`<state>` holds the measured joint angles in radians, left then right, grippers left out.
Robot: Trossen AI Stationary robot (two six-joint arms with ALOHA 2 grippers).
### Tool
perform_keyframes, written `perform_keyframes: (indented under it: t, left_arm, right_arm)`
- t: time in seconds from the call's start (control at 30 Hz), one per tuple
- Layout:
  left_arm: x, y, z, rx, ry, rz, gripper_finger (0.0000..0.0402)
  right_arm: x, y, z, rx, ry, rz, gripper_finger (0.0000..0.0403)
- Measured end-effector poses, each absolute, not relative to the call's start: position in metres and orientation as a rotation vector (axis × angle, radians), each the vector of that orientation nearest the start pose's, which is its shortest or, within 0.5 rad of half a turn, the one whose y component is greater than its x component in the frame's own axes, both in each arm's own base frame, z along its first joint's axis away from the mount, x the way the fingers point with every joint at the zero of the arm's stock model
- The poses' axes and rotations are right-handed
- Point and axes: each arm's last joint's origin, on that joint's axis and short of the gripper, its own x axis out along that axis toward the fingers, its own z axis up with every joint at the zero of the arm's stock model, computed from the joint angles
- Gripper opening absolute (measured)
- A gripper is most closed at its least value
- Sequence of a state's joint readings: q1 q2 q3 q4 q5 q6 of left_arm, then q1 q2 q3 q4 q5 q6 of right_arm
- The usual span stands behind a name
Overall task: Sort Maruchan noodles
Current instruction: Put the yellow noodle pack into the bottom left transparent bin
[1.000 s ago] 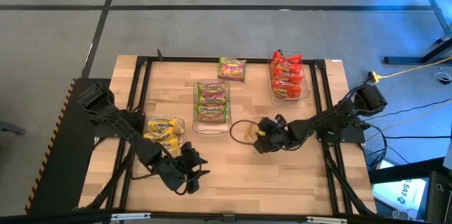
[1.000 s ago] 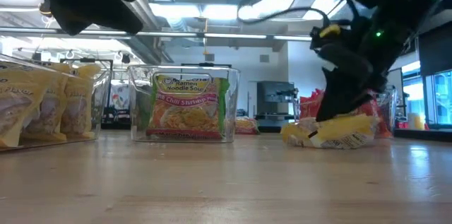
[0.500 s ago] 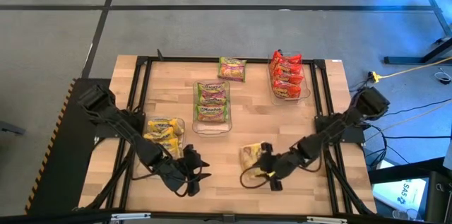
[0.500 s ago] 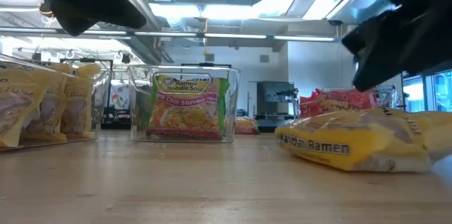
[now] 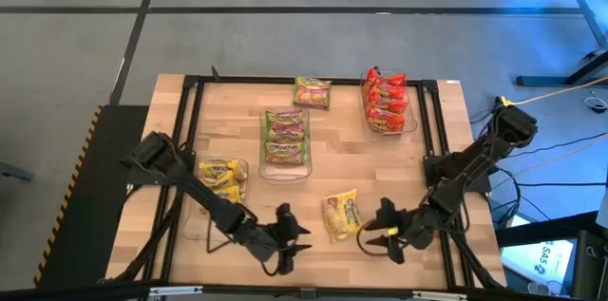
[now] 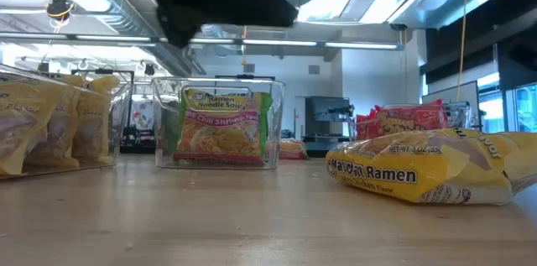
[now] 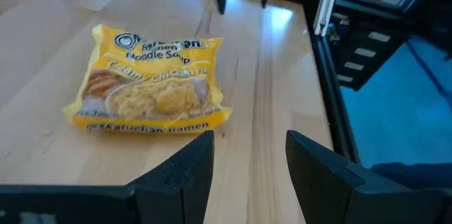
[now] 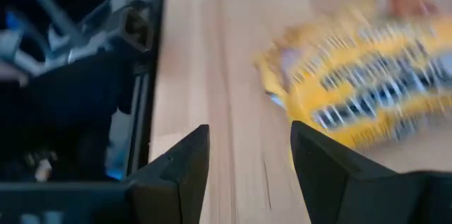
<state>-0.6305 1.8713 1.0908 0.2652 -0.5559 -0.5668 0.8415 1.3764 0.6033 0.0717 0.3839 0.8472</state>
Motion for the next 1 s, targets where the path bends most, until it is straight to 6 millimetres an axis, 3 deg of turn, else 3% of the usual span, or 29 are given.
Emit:
perform_keyframes:
  t: [0.1, 0.3, 0.6, 0.8, 1.0]
  left_arm:
    - [0.343, -0.223, 0.174, -0.244, 0.433, 0.06, 0.0169]
    - [0.364, -0.215, 0.149, -0.222, 0.476, 0.105, 0.0169]
    - [0.367, -0.211, 0.141, -0.201, 0.514, 0.088, 0.0169]
    - [0.366, -0.212, 0.141, -0.184, 0.516, 0.086, 0.0169]
    - [0.367, -0.21, 0.138, -0.176, 0.525, 0.092, 0.0169]
  right_arm:
    - [0.178, 0.18, 0.166, 0.513, 0.722, 0.086, 0.017]
    - [0.18, 0.178, 0.163, 0.572, 0.712, 0.033, 0.017]
    - [0.187, 0.17, 0.164, 0.64, 0.668, -0.058, 0.0174]
    - [0.2, 0.161, 0.151, 0.774, 0.803, -0.079, 0.0254]
    - [0.204, 0.161, 0.128, 0.788, 0.876, -0.152, 0.0329]
